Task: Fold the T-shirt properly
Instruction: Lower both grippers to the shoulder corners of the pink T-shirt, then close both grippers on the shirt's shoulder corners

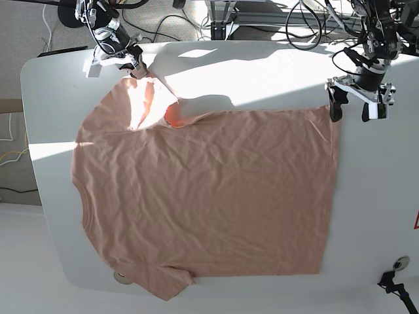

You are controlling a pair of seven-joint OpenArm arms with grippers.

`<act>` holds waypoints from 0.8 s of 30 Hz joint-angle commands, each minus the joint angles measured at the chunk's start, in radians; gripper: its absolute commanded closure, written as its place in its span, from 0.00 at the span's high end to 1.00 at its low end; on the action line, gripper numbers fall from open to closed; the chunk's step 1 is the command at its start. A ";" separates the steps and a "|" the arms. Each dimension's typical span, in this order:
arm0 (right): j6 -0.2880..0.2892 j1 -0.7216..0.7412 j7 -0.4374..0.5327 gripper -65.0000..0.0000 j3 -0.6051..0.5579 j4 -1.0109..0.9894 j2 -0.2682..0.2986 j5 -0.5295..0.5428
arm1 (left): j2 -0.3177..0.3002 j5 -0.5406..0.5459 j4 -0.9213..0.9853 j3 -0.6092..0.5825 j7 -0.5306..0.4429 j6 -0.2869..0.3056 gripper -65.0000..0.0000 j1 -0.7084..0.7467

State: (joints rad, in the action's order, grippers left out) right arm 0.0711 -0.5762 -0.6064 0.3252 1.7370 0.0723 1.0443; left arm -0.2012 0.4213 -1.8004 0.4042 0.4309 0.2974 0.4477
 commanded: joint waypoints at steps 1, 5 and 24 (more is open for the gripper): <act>0.008 -0.005 0.007 0.00 0.002 0.011 0.007 0.004 | -0.010 0.009 0.024 0.003 0.015 0.004 0.76 -0.008; 0.008 -0.005 0.007 0.00 0.002 0.011 0.017 0.008 | -0.011 0.009 0.118 0.000 0.030 0.044 0.76 -0.026; 0.008 -0.001 0.007 0.00 0.002 0.011 0.019 0.009 | -0.004 0.009 0.231 -0.093 0.033 0.118 0.75 -0.094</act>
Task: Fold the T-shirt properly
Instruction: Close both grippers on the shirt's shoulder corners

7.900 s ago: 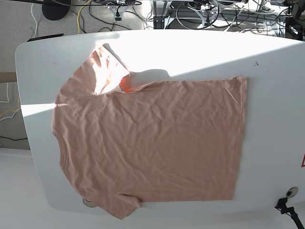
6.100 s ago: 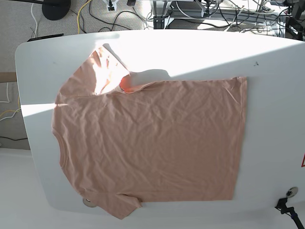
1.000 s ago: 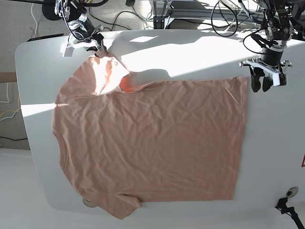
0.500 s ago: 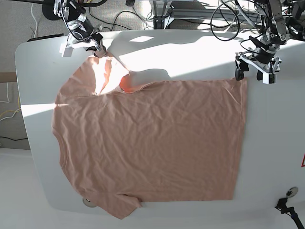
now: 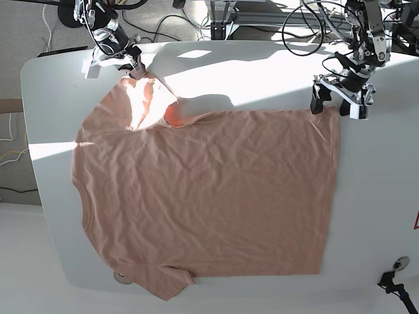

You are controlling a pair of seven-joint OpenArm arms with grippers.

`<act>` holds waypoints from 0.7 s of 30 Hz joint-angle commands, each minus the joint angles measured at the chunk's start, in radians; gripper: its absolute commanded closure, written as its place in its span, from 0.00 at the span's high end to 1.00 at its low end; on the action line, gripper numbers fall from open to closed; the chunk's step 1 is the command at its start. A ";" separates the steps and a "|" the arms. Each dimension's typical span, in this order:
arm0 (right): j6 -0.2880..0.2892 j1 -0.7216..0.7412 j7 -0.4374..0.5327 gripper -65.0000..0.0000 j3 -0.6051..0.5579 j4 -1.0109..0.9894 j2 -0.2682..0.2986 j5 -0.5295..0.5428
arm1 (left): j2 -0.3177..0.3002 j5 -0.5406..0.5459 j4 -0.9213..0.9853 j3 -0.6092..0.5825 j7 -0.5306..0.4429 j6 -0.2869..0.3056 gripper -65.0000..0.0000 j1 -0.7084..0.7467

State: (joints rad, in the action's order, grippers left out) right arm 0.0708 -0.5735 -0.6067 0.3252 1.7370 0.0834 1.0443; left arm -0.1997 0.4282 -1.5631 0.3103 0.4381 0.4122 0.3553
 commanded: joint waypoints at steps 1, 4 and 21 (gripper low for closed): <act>0.008 -0.004 0.008 0.00 0.002 0.013 0.008 0.009 | -0.005 0.002 -0.006 -0.001 0.026 0.001 0.75 -0.006; 0.008 -0.006 0.008 0.00 0.002 0.013 0.008 0.009 | -0.004 0.002 -0.006 -0.004 0.026 0.000 0.75 -0.011; 0.008 -0.004 0.008 0.00 0.002 0.013 0.006 0.009 | 0.016 -0.001 0.031 -0.006 0.026 -0.002 0.23 -0.066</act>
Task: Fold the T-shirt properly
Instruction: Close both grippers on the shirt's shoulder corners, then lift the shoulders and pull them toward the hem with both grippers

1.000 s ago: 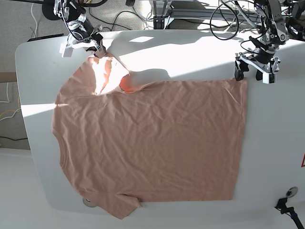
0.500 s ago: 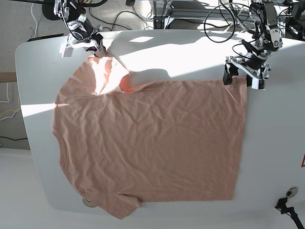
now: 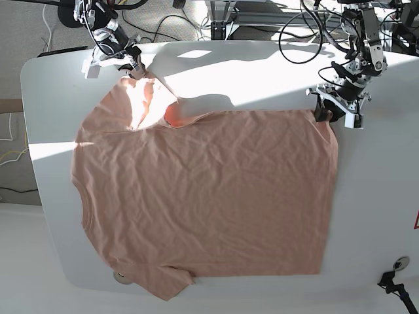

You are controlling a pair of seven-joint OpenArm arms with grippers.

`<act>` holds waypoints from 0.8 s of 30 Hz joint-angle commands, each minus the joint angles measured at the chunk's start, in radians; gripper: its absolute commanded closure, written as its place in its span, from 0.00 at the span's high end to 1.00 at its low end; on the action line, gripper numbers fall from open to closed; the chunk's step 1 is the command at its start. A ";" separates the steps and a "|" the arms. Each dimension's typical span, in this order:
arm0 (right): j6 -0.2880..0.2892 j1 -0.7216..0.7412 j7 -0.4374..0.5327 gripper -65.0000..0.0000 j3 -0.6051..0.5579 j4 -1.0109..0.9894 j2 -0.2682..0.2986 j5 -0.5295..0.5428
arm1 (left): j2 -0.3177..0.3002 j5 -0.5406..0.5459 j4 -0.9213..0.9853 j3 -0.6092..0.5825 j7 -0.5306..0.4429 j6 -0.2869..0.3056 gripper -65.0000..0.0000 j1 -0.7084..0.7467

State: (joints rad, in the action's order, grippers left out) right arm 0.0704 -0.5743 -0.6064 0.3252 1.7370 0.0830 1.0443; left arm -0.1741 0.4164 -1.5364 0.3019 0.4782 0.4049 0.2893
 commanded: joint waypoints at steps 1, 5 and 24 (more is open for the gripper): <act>0.009 -0.003 0.007 0.00 0.002 0.013 0.007 0.009 | -0.011 0.011 0.017 0.003 -0.014 0.006 0.19 0.000; 0.010 -0.003 0.007 0.00 0.002 0.013 0.008 0.009 | -0.011 0.011 0.029 0.003 -0.016 0.007 0.12 -0.002; 0.010 -0.089 0.007 0.00 0.005 0.192 0.010 0.008 | -0.018 0.012 -0.019 0.010 -0.016 0.010 0.00 0.070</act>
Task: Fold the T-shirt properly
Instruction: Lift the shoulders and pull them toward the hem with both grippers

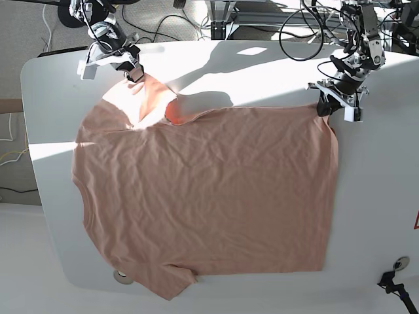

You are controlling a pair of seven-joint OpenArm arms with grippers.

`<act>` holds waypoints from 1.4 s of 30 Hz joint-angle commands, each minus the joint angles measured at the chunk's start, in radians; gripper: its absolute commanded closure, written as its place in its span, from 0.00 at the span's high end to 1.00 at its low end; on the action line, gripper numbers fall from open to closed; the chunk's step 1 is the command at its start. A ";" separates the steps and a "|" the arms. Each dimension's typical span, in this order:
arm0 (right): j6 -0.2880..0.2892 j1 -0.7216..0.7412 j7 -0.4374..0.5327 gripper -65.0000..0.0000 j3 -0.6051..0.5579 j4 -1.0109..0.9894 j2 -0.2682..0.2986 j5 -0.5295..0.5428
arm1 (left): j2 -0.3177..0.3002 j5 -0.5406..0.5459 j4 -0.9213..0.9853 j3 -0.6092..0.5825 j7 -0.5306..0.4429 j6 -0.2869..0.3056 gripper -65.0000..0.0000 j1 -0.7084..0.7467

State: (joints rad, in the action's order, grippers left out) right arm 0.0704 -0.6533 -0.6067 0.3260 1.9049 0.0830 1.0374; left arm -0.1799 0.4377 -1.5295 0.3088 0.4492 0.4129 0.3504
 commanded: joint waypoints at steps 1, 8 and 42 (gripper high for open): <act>0.010 -0.021 0.008 0.00 0.005 0.029 0.010 0.014 | -0.025 -0.009 -0.038 0.003 0.013 0.002 0.00 0.023; 0.010 -0.116 0.009 0.00 0.006 0.031 0.008 0.016 | -0.060 -0.007 -0.078 0.003 0.013 0.002 0.00 0.106; 0.010 0.069 0.000 0.00 0.031 0.098 0.047 0.059 | -0.066 -0.010 -0.320 -0.009 0.016 -0.003 0.00 0.039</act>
State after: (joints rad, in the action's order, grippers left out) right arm 0.0662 -0.5850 -0.6147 0.3523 1.9865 0.1249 1.0779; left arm -0.2329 0.4156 -1.8324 0.2935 0.4934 0.4088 0.4053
